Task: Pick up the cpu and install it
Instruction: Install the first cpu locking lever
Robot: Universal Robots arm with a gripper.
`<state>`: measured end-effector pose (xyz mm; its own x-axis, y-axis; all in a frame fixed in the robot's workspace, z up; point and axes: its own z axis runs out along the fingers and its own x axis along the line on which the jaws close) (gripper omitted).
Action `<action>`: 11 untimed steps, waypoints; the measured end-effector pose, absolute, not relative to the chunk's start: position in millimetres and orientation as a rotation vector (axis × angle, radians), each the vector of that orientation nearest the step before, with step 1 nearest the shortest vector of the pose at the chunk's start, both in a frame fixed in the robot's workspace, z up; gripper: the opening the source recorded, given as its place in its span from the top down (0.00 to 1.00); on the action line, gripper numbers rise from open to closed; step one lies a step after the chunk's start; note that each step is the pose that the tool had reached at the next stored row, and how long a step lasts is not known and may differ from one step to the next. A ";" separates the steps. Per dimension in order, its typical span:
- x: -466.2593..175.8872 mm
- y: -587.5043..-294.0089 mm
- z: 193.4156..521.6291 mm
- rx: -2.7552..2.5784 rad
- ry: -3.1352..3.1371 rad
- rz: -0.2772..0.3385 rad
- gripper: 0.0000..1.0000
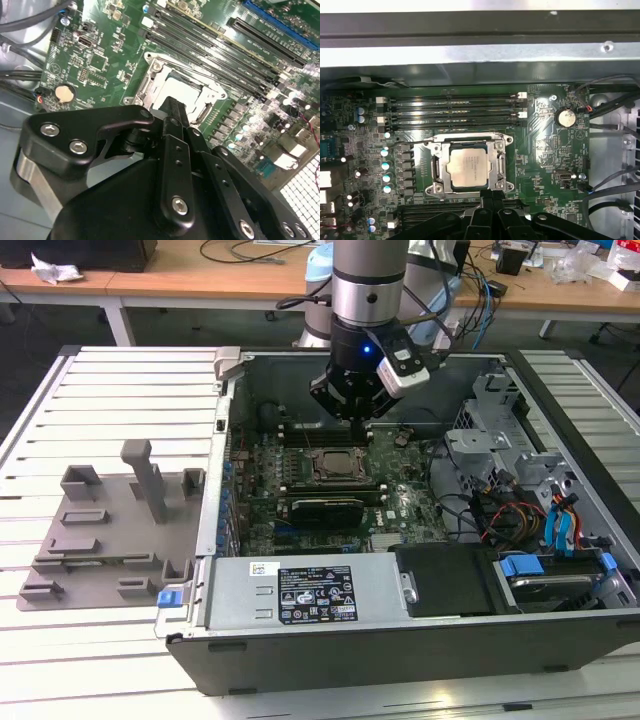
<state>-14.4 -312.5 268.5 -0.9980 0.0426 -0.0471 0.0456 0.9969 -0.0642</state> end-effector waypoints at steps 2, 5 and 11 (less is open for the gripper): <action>-17.6 -312.5 268.5 0.068 3.093 -0.101 0.89; -21.4 -312.5 268.5 0.068 3.093 -0.101 0.89; -33.8 -312.5 268.5 0.068 3.093 -0.101 0.89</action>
<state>-33.8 -312.5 268.5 -0.9980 0.0425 -0.0471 0.0455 0.9969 -0.0642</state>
